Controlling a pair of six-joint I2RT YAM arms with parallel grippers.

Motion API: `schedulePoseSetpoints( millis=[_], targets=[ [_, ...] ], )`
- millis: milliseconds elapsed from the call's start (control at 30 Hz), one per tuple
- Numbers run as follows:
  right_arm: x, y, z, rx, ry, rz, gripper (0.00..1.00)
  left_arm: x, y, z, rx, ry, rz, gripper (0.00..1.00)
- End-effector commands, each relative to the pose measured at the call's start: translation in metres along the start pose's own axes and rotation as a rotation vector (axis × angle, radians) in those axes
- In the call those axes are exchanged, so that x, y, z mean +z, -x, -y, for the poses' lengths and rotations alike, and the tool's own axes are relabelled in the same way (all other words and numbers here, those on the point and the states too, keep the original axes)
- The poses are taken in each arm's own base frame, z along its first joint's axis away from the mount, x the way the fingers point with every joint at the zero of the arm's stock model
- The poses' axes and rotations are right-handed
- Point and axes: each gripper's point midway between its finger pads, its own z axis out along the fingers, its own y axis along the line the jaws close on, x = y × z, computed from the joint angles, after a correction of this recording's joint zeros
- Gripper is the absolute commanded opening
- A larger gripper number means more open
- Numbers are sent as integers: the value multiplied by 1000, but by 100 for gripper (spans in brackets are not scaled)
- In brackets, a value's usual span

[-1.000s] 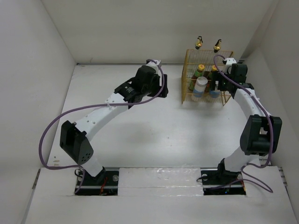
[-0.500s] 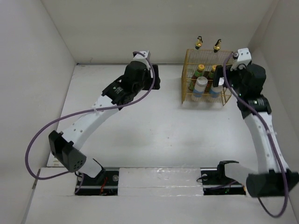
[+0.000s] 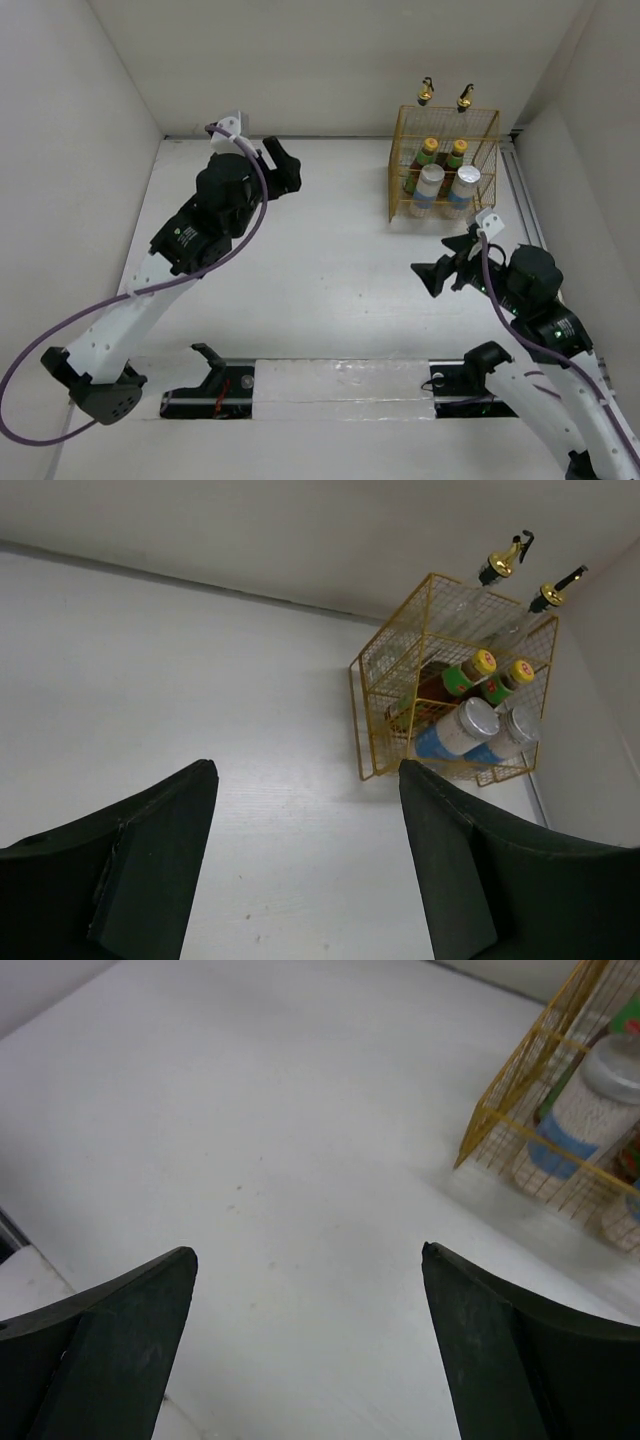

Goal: Organize the condiment bottles

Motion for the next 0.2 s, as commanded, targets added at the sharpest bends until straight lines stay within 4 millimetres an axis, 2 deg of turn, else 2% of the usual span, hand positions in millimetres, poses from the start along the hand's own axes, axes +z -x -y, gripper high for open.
schedulePoseSetpoints(
  millis=[0,67,167],
  targets=[
    [-7,-9,-1,52,-22,-24,100,-2,-20,-12,-41,32,-40,69],
    [-5,-4,-1,40,-23,-23,100,-4,-27,-13,-60,25,-55,71],
    [-3,9,-2,5,-14,-7,100,-12,-18,-8,-88,-2,-38,75]
  ],
)
